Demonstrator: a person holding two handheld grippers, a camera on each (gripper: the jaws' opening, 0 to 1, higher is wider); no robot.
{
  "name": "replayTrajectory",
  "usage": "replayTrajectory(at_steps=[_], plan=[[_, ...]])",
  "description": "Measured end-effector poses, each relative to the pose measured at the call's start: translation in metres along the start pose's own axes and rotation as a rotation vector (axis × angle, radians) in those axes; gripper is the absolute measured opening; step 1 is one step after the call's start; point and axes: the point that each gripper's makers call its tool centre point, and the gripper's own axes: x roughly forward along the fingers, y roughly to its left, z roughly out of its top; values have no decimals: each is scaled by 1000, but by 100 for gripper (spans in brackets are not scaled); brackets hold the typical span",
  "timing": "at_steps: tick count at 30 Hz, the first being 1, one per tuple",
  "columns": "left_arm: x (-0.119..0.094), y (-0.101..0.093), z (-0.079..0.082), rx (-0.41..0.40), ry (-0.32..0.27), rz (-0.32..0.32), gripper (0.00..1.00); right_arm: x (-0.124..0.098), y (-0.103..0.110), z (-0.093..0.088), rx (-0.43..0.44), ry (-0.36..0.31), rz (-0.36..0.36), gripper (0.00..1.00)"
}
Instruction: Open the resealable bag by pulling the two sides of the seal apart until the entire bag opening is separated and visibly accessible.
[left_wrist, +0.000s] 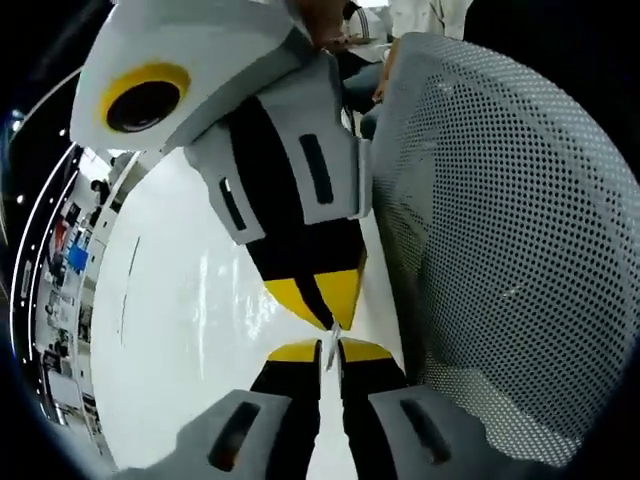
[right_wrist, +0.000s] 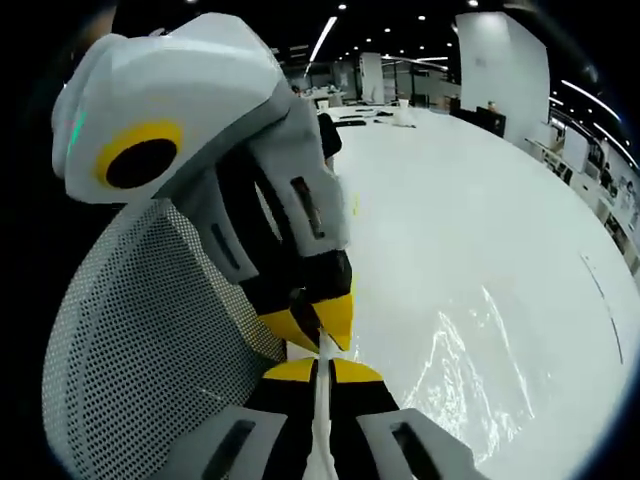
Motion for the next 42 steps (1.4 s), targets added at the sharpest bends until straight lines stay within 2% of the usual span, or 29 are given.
replayTrajectory(at_steps=[7, 11, 12, 14, 17, 21, 25, 26, 29, 33, 40, 42], plan=[[1, -2, 0, 0, 1, 8, 0, 1, 1, -2, -21, 12, -13, 0], [0, -1, -1, -11, -6, 16, 0, 4, 1, -2, -47, 21, -60, 1], [0, -2, 0, -32, -27, 8, 0, 4, 1, -3, -54, 25, -70, 2], [-1, -1, 5, -70, -61, 7, 0, 6, -2, -3, -82, 36, -106, 4], [-3, 1, 7, -55, -71, 16, 0, 8, 1, -2, -107, 50, -113, 5], [-2, -2, 7, -56, -70, 3, 0, 7, 0, -5, -193, 103, -137, 1], [-2, -2, 4, -100, -65, 6, 0, 7, 0, -4, -186, 92, -138, 0], [-2, -1, 3, -139, -65, 24, 0, 7, -1, -4, -183, 89, -144, 0], [-3, -4, 4, -137, -64, 31, 0, 7, 1, -4, -181, 90, -142, 0], [-4, -6, 3, -138, -64, 32, 0, 7, 4, -6, -228, 118, -136, 0], [-10, -4, 2, -156, -72, 39, 0, 0, -1, -12, -222, 124, -150, 0], [-10, -7, 2, -170, -85, 19, 0, -1, 0, -17, -214, 131, -144, 0]])
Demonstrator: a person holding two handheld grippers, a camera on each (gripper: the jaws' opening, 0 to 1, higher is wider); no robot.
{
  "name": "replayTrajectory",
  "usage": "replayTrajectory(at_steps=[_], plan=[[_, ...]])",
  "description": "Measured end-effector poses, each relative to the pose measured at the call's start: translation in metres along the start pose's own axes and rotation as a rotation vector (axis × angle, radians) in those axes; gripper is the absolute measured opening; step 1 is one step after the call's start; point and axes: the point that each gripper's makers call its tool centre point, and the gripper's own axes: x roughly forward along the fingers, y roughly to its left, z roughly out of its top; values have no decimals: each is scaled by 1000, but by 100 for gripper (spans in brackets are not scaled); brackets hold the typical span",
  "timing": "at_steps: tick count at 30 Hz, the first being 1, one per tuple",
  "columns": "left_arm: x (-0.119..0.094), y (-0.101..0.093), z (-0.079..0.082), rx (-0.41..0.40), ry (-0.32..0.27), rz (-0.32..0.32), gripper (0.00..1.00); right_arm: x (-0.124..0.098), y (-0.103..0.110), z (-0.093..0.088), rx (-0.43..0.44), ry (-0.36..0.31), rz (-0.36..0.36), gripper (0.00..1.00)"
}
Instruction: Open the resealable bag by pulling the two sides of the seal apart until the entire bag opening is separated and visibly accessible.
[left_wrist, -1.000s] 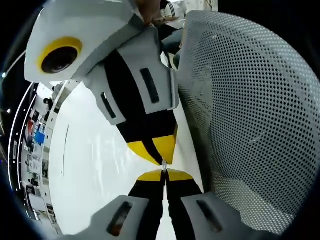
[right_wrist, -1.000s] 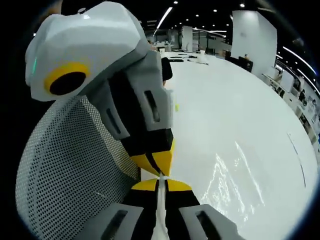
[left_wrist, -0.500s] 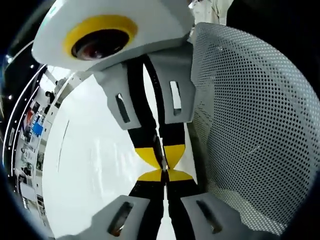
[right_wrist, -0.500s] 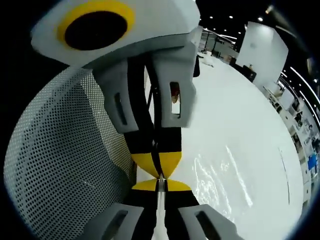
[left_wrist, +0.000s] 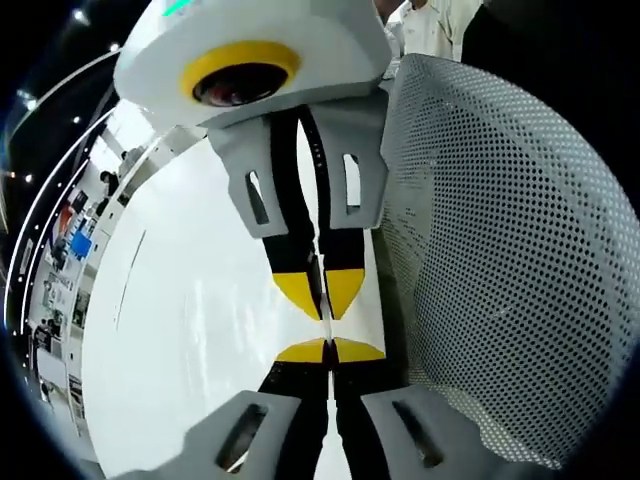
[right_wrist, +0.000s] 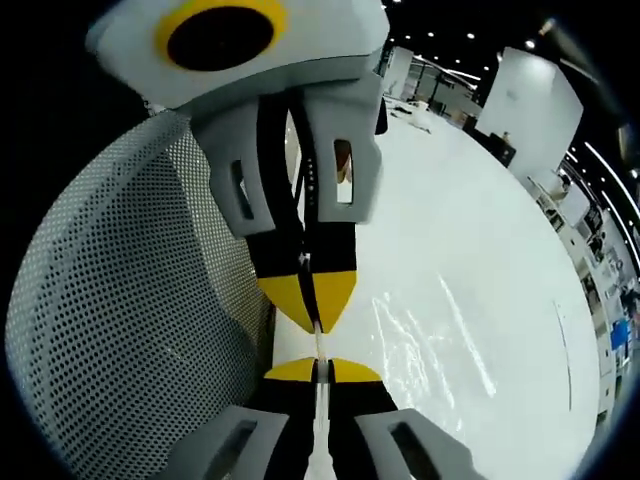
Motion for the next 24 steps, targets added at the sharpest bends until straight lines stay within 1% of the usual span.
replayTrajectory(at_steps=[5, 16, 24], plan=[[0, -5, -1, 10, -1, -18, 0, -1, 3, -6, 2, 11, 2, 0], [-2, -4, -3, 8, 2, -17, 0, -4, 1, -10, -5, 20, 0, 0], [-3, -1, -5, -24, 6, -3, 0, -6, -3, -13, -7, 33, -8, 0]])
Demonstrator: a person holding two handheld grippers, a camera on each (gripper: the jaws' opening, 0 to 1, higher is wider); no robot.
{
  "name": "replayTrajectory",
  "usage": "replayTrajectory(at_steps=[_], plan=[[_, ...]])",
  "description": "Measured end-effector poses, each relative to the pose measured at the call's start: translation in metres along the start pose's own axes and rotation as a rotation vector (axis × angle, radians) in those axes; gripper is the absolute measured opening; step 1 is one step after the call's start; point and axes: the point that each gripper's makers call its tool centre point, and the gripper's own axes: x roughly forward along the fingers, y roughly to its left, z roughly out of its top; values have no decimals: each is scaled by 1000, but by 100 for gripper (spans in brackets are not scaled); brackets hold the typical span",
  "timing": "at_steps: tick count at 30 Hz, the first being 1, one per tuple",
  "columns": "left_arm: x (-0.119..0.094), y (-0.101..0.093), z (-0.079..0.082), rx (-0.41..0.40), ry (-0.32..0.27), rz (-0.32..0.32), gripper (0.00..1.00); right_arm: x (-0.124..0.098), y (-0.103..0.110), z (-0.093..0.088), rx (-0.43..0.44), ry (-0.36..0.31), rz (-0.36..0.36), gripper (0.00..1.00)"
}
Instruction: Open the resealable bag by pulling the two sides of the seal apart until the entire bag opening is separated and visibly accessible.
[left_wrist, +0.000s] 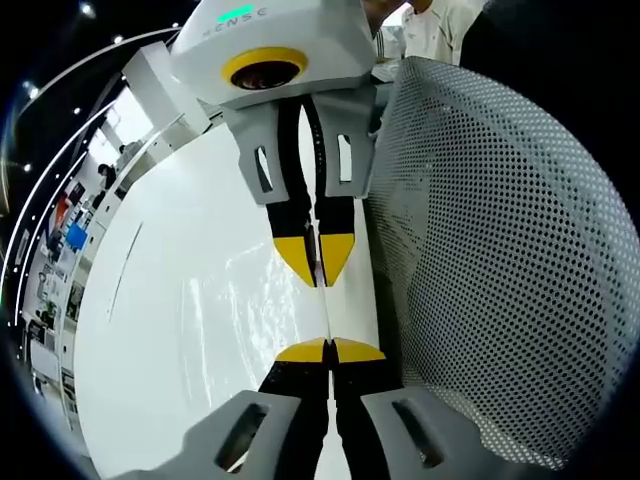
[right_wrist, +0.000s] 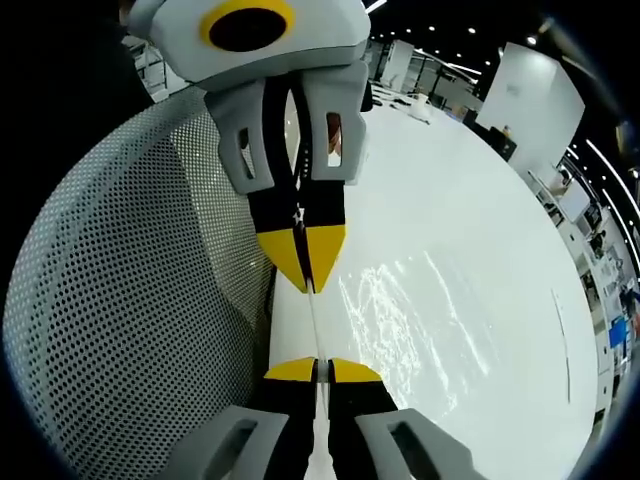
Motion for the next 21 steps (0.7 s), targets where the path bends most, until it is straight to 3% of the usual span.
replayTrajectory(at_steps=[8, 16, 19, 21], plan=[[-4, 2, -3, -50, -25, 5, 0, -4, -4, -4, 32, 6, -4, 0], [-2, 5, -4, 1, -15, 28, 0, -3, -5, -1, 26, 5, -6, 0], [-1, 3, -3, 6, -13, 31, 10, -1, -2, 4, 27, -6, -1, 0], [1, 2, -2, 12, -10, 36, 10, 0, -2, 6, 24, -8, 0, 0]])
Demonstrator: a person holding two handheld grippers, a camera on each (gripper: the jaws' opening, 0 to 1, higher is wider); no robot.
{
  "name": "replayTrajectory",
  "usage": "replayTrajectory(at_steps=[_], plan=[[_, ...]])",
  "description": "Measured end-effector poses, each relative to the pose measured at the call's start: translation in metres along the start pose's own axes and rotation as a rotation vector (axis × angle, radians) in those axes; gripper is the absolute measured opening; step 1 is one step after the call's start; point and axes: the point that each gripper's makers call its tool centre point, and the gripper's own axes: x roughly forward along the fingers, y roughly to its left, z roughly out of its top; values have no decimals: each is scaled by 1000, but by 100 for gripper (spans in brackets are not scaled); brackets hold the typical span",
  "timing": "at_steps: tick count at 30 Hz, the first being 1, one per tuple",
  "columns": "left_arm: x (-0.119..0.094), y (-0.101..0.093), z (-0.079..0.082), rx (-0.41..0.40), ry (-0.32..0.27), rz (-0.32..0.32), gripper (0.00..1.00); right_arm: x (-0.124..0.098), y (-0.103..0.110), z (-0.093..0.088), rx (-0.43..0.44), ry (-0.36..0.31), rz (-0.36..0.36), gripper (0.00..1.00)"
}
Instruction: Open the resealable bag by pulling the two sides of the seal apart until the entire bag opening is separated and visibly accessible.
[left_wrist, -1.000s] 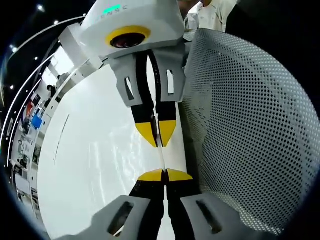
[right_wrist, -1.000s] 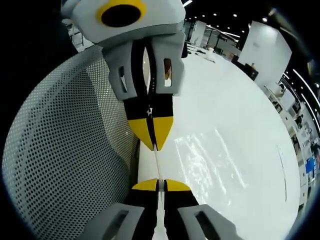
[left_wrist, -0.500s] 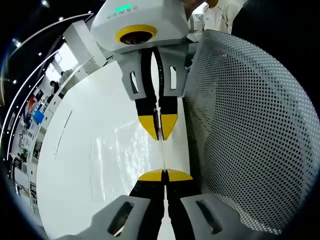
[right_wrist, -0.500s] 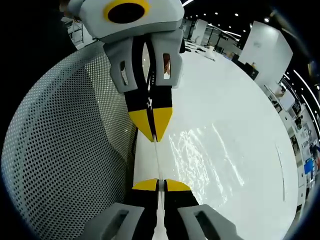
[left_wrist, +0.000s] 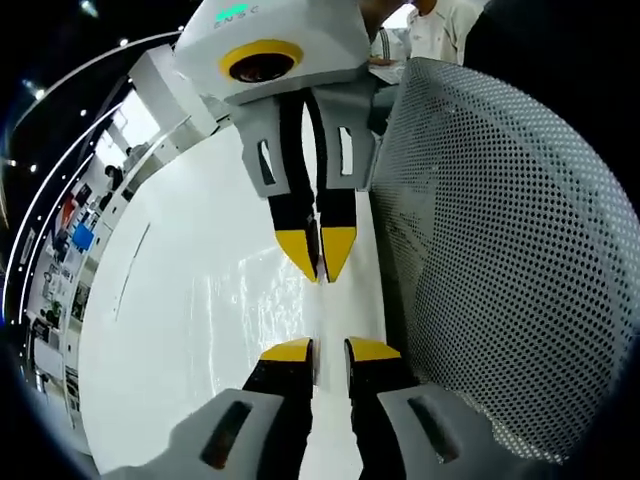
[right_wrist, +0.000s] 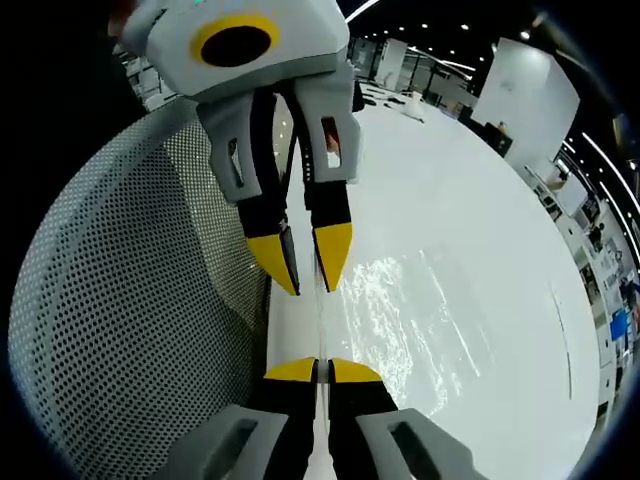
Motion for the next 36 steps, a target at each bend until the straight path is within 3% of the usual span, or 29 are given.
replayTrajectory(at_steps=[5, 19, 36], plan=[[1, 1, -2, -11, 12, 14, 0, 0, 1, 1, -4, -1, 3, 0], [4, 0, 4, -77, -18, -14, 0, -4, 2, -10, 58, 0, 1, 0], [-6, 14, -3, -150, -15, 58, 0, -13, -7, -29, 87, 36, -32, 0]])
